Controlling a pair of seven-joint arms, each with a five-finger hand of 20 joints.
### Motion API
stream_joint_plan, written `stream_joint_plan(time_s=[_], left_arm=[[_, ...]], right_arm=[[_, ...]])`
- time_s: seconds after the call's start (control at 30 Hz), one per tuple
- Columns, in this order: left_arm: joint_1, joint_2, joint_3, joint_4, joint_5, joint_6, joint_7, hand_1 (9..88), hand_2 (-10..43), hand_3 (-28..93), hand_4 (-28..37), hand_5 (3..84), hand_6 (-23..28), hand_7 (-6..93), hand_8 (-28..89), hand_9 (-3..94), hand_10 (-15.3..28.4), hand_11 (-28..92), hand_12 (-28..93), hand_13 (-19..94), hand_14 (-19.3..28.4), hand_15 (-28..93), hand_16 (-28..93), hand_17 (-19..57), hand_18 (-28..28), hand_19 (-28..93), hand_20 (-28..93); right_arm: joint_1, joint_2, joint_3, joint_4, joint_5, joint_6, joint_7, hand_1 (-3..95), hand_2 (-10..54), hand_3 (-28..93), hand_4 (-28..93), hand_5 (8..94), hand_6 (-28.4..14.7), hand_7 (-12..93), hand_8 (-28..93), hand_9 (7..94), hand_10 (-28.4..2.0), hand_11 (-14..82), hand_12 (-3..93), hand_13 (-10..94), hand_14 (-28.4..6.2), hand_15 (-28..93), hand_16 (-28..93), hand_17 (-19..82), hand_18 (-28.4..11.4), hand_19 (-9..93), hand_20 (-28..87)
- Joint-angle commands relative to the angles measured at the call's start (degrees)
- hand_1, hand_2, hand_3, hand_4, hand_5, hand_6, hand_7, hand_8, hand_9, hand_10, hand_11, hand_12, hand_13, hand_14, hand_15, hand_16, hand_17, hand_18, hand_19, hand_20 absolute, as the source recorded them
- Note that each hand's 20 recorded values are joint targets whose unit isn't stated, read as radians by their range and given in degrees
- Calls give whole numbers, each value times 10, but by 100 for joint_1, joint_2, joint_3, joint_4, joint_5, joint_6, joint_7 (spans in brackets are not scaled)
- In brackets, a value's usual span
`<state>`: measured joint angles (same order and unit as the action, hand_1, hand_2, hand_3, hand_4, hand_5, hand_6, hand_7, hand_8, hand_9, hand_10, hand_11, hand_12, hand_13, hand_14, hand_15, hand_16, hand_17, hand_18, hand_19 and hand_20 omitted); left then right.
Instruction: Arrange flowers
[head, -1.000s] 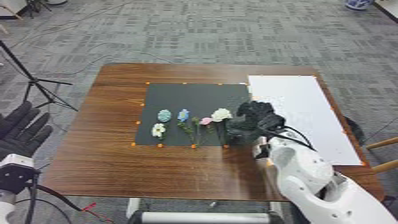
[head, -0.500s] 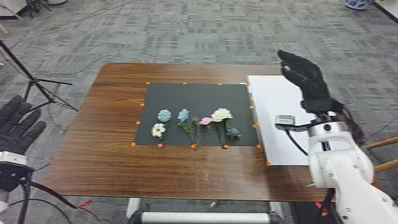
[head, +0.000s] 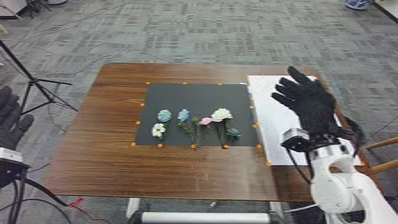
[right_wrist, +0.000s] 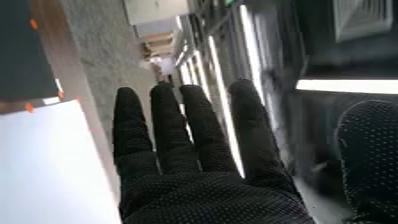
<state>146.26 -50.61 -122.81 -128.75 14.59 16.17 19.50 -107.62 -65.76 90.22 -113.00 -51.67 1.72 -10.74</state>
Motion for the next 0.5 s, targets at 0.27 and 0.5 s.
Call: stream_joint_plan(time_s=[0.27,0.5], left_arm=[[-36,85,-50,5,-27,-100,16,190,159,659,-283,333,49,42,-60,257,84,21,119,102,55,-18,15,-50,75,89,124],[-49,98,-65,3,-30,-126,49,189,158,662,-283,333,48,43,-61,257,84,22,121,105,58,-14,16,-49,78,90,123]], right_arm=[[-157,-57,188,-130,-41,13,-163,81,115,770,-269,407,-29,89,-96,386,-170,52,118,254,-157,225,93,122,-181,275,192],[-136,-49,181,-103,-18,-81,-154,82,110,771,-266,408,-28,90,-96,386,-169,52,119,258,-158,223,100,123,-181,274,193]])
